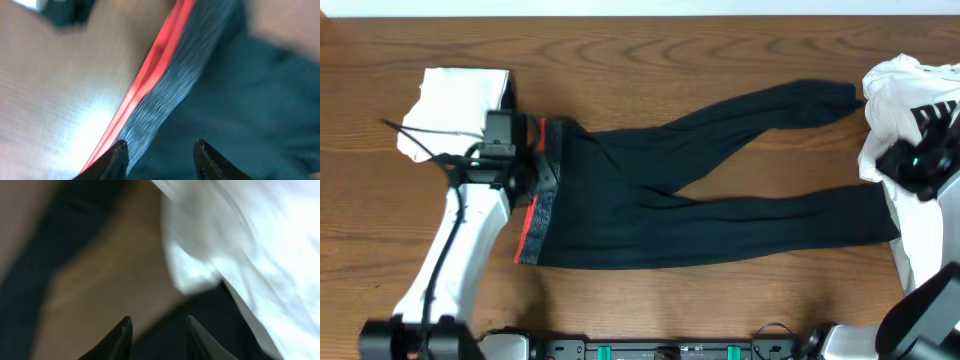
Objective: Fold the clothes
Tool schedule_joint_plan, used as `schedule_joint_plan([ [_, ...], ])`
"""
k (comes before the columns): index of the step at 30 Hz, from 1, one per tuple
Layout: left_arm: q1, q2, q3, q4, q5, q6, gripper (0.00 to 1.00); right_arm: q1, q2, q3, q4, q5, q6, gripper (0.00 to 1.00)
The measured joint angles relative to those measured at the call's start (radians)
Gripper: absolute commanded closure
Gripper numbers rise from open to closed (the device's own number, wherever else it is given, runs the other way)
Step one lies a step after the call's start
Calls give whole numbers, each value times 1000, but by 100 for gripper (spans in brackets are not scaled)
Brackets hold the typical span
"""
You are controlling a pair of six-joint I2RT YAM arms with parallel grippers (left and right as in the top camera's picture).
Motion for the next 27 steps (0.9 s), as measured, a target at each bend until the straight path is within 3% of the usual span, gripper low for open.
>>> schedule_joint_plan([
  [2, 0, -24, 18, 34, 6, 0, 53, 38, -11, 31, 57, -41, -21, 57],
  [13, 0, 64, 21, 79, 16, 0, 53, 155, 117, 36, 331, -24, -72, 58],
  [18, -2, 112, 20, 137, 23, 16, 53, 156, 262, 35, 442, -97, -137, 68],
  [27, -63, 146, 20, 253, 38, 41, 53, 222, 416, 35, 632, -129, -189, 73],
])
